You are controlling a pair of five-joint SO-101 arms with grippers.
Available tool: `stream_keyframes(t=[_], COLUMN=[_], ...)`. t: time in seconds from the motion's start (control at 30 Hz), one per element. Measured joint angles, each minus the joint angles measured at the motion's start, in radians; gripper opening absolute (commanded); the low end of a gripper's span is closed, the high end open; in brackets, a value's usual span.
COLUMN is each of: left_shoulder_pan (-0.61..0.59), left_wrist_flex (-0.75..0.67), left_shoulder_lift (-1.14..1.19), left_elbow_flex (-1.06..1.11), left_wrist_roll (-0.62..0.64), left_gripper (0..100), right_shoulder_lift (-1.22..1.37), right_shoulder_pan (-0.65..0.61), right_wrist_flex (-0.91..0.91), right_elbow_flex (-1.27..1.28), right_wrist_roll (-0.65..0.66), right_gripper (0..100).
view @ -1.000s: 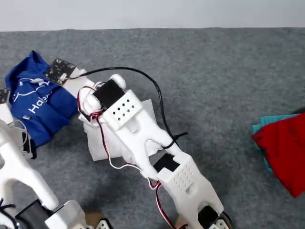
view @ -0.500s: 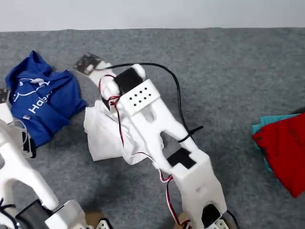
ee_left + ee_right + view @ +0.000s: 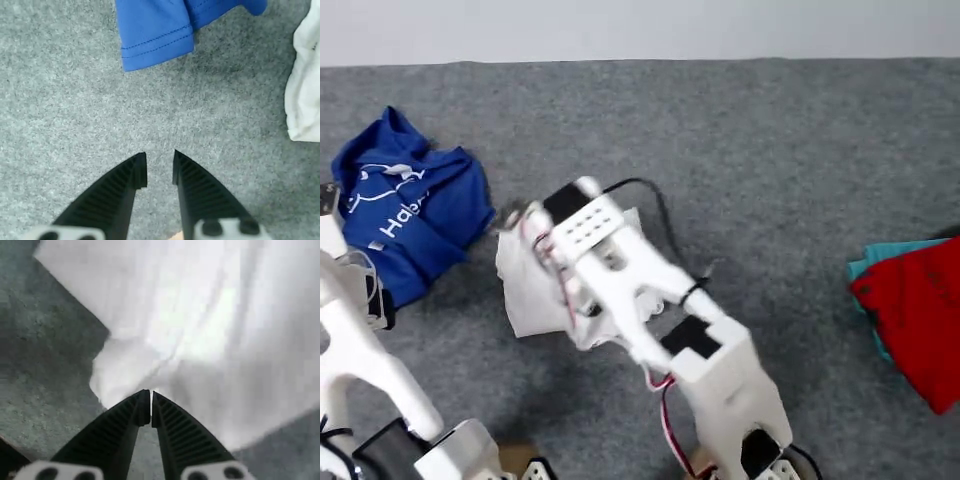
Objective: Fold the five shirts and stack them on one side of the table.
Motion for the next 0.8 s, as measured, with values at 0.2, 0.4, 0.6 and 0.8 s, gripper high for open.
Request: stream_keyframes(t=[0.2,0.4,0.6,0.8], left_shoulder_pan=[0.0,0.0,0.0,0.0], left_wrist_flex=[0.0,0.0,0.0,0.0], left_shoulder_lift=[0.0,0.0,0.0,0.0], left_elbow_flex=[0.0,0.0,0.0,0.0], left_wrist_roll=[0.0,0.0,0.0,0.0], left_gripper=[9,9,9,9], right_shoulder_lift=[0.018,0.018,0.017,0.017], right_shoulder_pan=[-0.187,-0.222,-0.095,0.002], right_wrist_flex=[-0.021,0.043,0.043,0.043], right_elbow_flex=[-0.1,-0.331,-0.371,-0.276], right_wrist_roll=[0.0,0.002,0.002,0.0], right_gripper=[1.4,1.9,11.2,4.8])
